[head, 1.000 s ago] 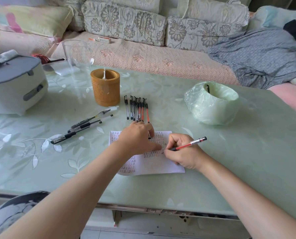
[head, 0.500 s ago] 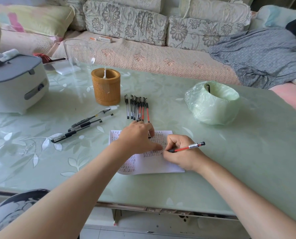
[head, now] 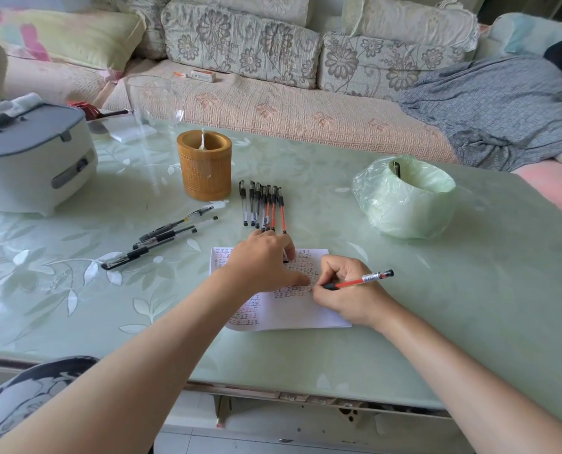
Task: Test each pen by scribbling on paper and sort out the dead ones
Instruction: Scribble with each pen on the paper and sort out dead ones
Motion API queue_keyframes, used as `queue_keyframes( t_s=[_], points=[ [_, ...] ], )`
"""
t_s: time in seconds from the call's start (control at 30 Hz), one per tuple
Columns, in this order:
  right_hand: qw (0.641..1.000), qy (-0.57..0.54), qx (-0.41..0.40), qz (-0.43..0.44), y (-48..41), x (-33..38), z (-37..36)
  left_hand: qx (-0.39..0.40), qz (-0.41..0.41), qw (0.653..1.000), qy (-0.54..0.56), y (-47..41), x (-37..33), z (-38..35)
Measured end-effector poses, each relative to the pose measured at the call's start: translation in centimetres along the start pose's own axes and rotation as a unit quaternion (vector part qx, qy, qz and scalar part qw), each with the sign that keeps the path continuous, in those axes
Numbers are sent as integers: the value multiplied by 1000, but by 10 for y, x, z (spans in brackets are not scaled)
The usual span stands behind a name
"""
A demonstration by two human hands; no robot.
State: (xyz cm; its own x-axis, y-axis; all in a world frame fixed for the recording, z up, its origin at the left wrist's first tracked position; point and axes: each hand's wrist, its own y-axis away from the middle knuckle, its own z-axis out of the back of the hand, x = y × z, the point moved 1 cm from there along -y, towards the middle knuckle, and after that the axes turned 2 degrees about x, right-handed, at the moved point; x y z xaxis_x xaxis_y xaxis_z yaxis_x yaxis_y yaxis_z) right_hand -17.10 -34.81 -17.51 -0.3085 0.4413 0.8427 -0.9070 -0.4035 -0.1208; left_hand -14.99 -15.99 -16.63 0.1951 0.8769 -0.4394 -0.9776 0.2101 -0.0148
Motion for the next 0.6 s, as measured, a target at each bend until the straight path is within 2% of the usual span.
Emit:
queue_keyframes(
  t_s=[0.23,0.37,0.6],
  points=[
    [999,-6,36,-16,0,-1,1,2,0,1000,-4,0,0,0],
    [1000,-10,11,-6,-1,-1,0,0,2,1000,-2,-1,1,-1],
    [1000,5,17,-12,0,0,-1,-1,3,1000,0,0,1,-2]
  ],
)
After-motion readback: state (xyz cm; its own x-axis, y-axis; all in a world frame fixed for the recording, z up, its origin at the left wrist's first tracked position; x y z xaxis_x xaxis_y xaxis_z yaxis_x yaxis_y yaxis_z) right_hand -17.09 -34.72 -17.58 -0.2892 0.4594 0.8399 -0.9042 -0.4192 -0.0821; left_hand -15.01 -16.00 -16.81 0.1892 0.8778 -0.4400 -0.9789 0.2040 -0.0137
